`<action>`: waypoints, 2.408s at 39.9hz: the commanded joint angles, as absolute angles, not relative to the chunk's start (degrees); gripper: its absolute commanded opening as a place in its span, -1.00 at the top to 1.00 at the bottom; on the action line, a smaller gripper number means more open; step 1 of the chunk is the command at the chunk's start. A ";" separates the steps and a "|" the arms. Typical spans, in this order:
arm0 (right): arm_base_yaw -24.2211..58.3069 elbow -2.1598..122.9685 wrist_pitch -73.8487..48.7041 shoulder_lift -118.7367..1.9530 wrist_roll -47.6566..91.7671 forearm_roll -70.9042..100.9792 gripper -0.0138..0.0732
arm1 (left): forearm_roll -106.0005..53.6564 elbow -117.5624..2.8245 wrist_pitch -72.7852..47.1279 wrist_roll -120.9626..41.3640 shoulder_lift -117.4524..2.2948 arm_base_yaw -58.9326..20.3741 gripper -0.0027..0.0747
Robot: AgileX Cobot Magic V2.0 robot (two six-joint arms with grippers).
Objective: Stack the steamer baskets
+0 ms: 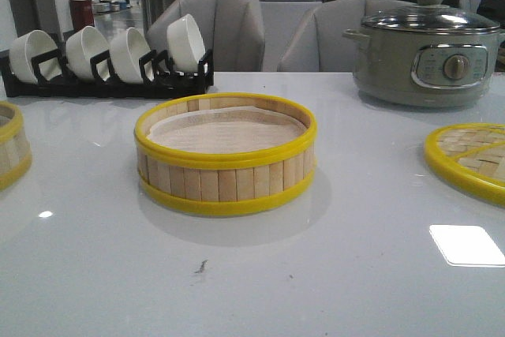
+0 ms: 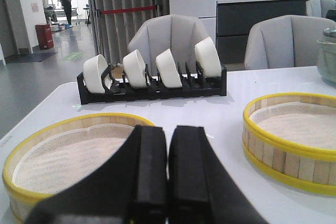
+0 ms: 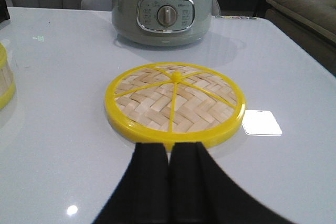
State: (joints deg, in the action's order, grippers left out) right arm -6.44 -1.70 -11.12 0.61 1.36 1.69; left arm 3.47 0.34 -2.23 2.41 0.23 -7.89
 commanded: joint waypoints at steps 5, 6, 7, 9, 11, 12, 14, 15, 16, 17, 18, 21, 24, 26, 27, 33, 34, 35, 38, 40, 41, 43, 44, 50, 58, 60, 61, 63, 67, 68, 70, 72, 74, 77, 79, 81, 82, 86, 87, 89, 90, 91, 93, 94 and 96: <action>-6.82 -0.87 -6.10 1.81 1.32 1.50 0.60 | 3.48 0.37 2.79 2.57 1.01 -8.00 0.71; -6.82 -0.87 -6.10 1.81 1.32 1.50 0.60 | 3.48 0.37 2.79 2.57 1.01 -8.00 0.71; -6.82 -0.87 -6.10 1.81 1.32 1.50 0.60 | 3.48 0.37 2.79 2.57 1.01 -8.00 0.71; -6.82 -0.87 -6.10 1.81 1.32 1.50 0.60 | 3.48 0.37 2.79 2.57 1.01 -8.00 0.71; -6.82 -0.87 -6.10 1.81 1.32 1.50 0.60 | 3.48 0.37 2.79 2.57 1.01 -8.00 0.71; -6.82 -0.87 -6.10 1.81 1.32 1.50 0.60 | 3.48 0.37 2.79 2.57 1.01 -8.00 0.71; -6.82 -0.87 -6.10 1.81 1.32 1.50 0.60 | 3.48 0.37 2.79 2.57 1.01 -8.00 0.71; -6.82 -0.87 -6.10 1.81 1.32 1.50 0.60 | 3.48 0.37 2.79 2.57 1.01 -8.00 0.71; -6.82 -0.87 -6.10 1.81 1.32 1.50 0.60 | 3.48 0.37 2.79 2.57 1.01 -8.00 0.71; -6.82 -0.87 -6.10 1.81 1.32 1.50 0.60 | 3.48 0.37 2.79 2.57 1.01 -8.00 0.71; -6.82 -0.87 -6.10 1.81 1.32 1.50 0.60 | 3.48 0.37 2.79 2.57 1.01 -8.00 0.71; -6.82 -0.87 -6.10 1.81 1.32 1.50 0.60 | 3.48 0.37 2.79 2.57 1.01 -8.00 0.71; -6.82 -0.87 -6.10 1.81 1.32 1.50 0.60 | 3.48 0.37 2.79 2.57 1.01 -8.00 0.71; -6.82 -0.87 -6.10 1.81 1.32 1.50 0.60 | 3.48 0.37 2.79 2.57 1.01 -8.00 0.71; -6.82 -0.87 -6.10 1.81 1.32 1.50 0.60 | 3.48 0.37 2.79 2.57 1.01 -8.00 0.71; -6.82 -0.87 -6.10 1.81 1.32 1.50 0.60 | 3.48 0.37 2.79 2.57 1.01 -8.00 0.71; -6.82 -0.87 -6.10 1.81 1.32 1.50 0.60 | 3.48 0.37 2.79 2.57 1.01 -8.00 0.71; -6.82 -0.87 -6.10 1.81 1.32 1.50 0.60 | 3.48 0.37 2.79 2.57 1.01 -8.00 0.71; -6.82 -0.87 -6.10 1.81 1.32 1.50 0.60 | 3.48 0.37 2.79 2.57 1.01 -8.00 0.71; -6.82 -0.87 -6.10 1.81 1.32 1.50 0.60 | 3.48 0.37 2.79 2.57 1.01 -8.00 0.71; -6.82 -0.87 -6.10 1.81 1.32 1.50 0.60 | 3.48 0.37 2.79 2.57 1.01 -8.00 0.71; -6.82 -0.87 -6.10 1.81 1.32 1.50 0.60 | 3.48 0.37 2.79 2.57 1.01 -8.00 0.71; -6.82 -0.87 -6.10 1.81 1.32 1.50 0.60 | 3.48 0.37 2.79 2.57 1.01 -8.00 0.71; -6.82 -0.87 -6.10 1.81 1.32 1.50 0.60 | 3.48 0.37 2.79 2.57 1.01 -8.00 0.71; -6.82 -0.87 -6.10 1.81 1.32 1.50 0.60 | 3.48 0.37 2.79 2.57 1.01 -8.00 0.71; -6.82 -0.87 -6.10 1.81 1.32 1.50 0.60 | 3.48 0.37 2.79 2.57 1.01 -8.00 0.71; -6.82 -0.87 -6.10 1.81 1.32 1.50 0.60 | 3.48 0.37 2.79 2.57 1.01 -8.00 0.71; -6.82 -0.87 -6.10 1.81 1.32 1.50 0.60 | 3.48 0.37 2.79 2.57 1.01 -8.00 0.71; -6.82 -0.87 -6.10 1.81 1.32 1.50 0.60 | 3.48 0.37 2.79 2.57 1.01 -8.00 0.71; -6.82 -0.87 -6.10 1.81 1.32 1.50 0.60 | 3.48 0.37 2.79 2.57 1.01 -8.00 0.71; -6.82 -0.87 -6.10 1.81 1.32 1.50 0.60 | 3.48 0.37 2.79 2.57 1.01 -8.00 0.71; -6.82 -0.87 -6.10 1.81 1.32 1.50 0.60 | 3.48 0.37 2.79 2.57 1.01 -8.00 0.71; -6.82 -0.87 -6.10 1.81 1.32 1.50 0.60 | 3.48 0.37 2.79 2.57 1.01 -8.00 0.71; -6.82 -0.87 -6.10 1.81 1.32 1.50 0.60 | 3.48 0.37 2.79 2.57 1.01 -8.00 0.71; -6.82 -0.87 -6.10 1.81 1.32 1.50 0.60 | 3.48 0.37 3.09 2.57 1.01 -8.00 0.71; -6.82 -0.87 -6.10 1.81 1.32 1.50 0.60 | 3.48 0.26 3.09 2.57 1.01 -8.00 0.71; -6.82 -0.87 -6.10 1.81 1.32 1.50 0.60 | 3.48 0.24 3.09 2.57 0.88 -8.00 0.71; -6.82 -0.87 -6.10 1.81 1.32 1.50 0.60 | 3.05 -2.02 2.62 2.57 -0.64 -8.00 0.71; -6.82 -0.87 -6.10 1.81 1.32 1.50 0.60 | 2.65 -3.31 2.12 2.57 -1.59 -8.00 0.71; -6.82 -0.87 -6.10 1.81 1.32 1.50 0.60 | 2.53 -6.17 0.30 2.57 -3.86 -8.00 0.71; -6.82 -0.87 -6.10 1.81 1.32 1.50 0.60 | 2.53 -8.14 -0.40 2.57 -5.09 -8.00 0.71; -6.82 -0.87 -6.10 1.81 1.32 1.50 0.60 | 2.53 -9.77 -1.51 2.57 -6.90 -8.00 0.71; -6.82 -0.87 -6.10 1.81 1.32 1.50 0.60 | 2.95 -14.60 -3.49 2.57 -11.09 -8.00 0.71; -6.82 -0.87 -6.10 1.81 1.32 1.50 0.60 | 3.33 -17.25 -4.30 2.57 -12.80 -8.00 0.71; -6.82 -0.87 -6.10 1.81 1.32 1.50 0.60 | 4.12 -22.24 -6.55 2.57 -17.60 -8.00 0.71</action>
